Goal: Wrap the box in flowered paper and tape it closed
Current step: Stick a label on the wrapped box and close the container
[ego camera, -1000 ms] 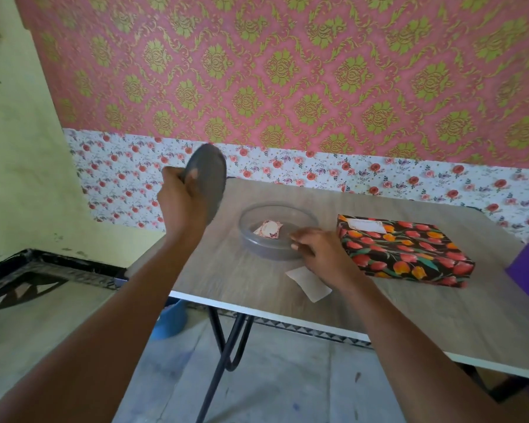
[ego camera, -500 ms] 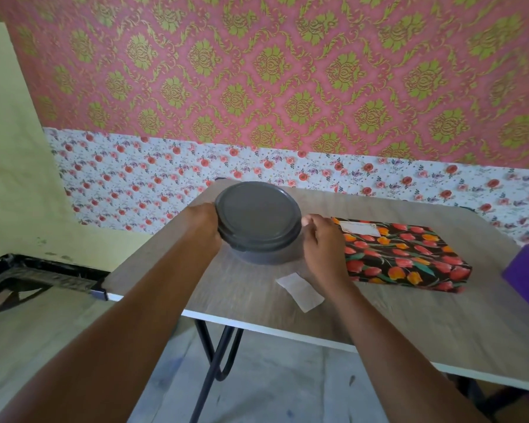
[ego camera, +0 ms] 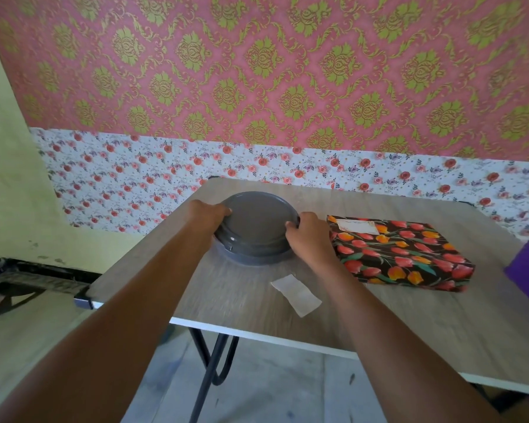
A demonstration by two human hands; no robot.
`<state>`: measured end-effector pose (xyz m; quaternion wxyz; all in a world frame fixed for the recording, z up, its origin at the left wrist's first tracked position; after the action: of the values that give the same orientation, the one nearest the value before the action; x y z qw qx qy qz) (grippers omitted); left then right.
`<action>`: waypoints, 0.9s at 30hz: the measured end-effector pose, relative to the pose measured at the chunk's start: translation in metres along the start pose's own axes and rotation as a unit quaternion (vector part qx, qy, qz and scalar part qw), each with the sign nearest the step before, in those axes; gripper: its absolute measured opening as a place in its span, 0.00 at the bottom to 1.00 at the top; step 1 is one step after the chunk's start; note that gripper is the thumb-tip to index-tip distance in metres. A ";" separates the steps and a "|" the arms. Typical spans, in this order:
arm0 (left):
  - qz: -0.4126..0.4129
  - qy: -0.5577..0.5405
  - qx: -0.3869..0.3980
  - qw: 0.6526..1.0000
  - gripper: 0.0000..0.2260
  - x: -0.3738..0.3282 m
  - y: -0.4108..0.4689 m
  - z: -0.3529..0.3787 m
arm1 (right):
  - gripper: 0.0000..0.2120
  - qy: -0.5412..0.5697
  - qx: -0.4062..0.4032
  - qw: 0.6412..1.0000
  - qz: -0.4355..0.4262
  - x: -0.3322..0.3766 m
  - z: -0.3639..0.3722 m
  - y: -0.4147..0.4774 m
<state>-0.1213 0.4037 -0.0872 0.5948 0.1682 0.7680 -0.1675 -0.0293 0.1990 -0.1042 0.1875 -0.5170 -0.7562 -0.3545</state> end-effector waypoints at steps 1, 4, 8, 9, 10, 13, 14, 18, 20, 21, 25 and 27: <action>0.001 0.001 0.001 1.000 0.12 0.000 0.003 0.001 | 0.12 -0.003 0.002 1.000 -0.001 0.001 0.000 0.003; 0.007 0.006 0.000 1.000 0.10 -0.002 0.013 0.005 | 0.12 -0.011 0.017 1.000 -0.010 0.004 0.001 0.011; 0.016 0.041 -0.010 0.999 0.07 -0.002 0.030 0.009 | 0.12 -0.021 0.003 0.999 -0.027 0.010 0.003 0.020; 0.016 0.048 -0.008 0.999 0.08 -0.002 0.033 0.010 | 0.11 -0.019 0.003 0.999 -0.029 0.012 0.002 0.023; 0.016 0.057 -0.005 0.998 0.08 -0.002 0.037 0.011 | 0.11 -0.014 0.005 1.000 -0.027 0.013 0.003 0.025; 0.016 0.080 0.004 0.997 0.08 0.002 0.048 0.015 | 0.09 -0.002 0.016 1.000 -0.014 0.015 0.006 0.033; 0.011 0.080 0.009 0.997 0.09 0.004 0.051 0.017 | 0.08 -0.005 0.013 1.000 -0.016 0.016 0.008 0.035; 0.061 0.154 0.002 0.986 0.16 -0.001 0.055 0.025 | 0.06 0.003 0.014 1.000 0.003 0.017 0.015 0.046; 0.134 0.191 0.033 0.972 0.19 -0.007 0.046 0.034 | 0.05 0.008 0.026 1.000 0.013 0.020 0.012 0.051; 0.170 0.206 0.058 0.962 0.21 -0.009 0.042 0.040 | 0.07 0.009 0.033 0.999 0.017 0.021 0.010 0.054; 0.264 0.276 0.069 0.922 0.20 -0.008 0.038 0.048 | 0.06 -0.028 0.073 0.997 0.004 0.026 0.015 0.068; 0.281 0.307 0.072 0.906 0.19 -0.006 0.040 0.050 | 0.06 -0.031 0.076 0.997 0.009 0.024 0.022 0.070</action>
<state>-0.0586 0.4154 -0.0954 0.3381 0.4631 0.8192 0.0116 0.0269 0.2459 -0.0793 0.2054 -0.5189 -0.7817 -0.2782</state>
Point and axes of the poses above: each hand's wrist, its own y-axis towards the middle knuckle, its own z-axis out of the palm, x = y × z, the point moved 4 cm from there along y, towards the middle knuckle, and after that the axes turned 9 degrees about -x, right-handed, at the moved point
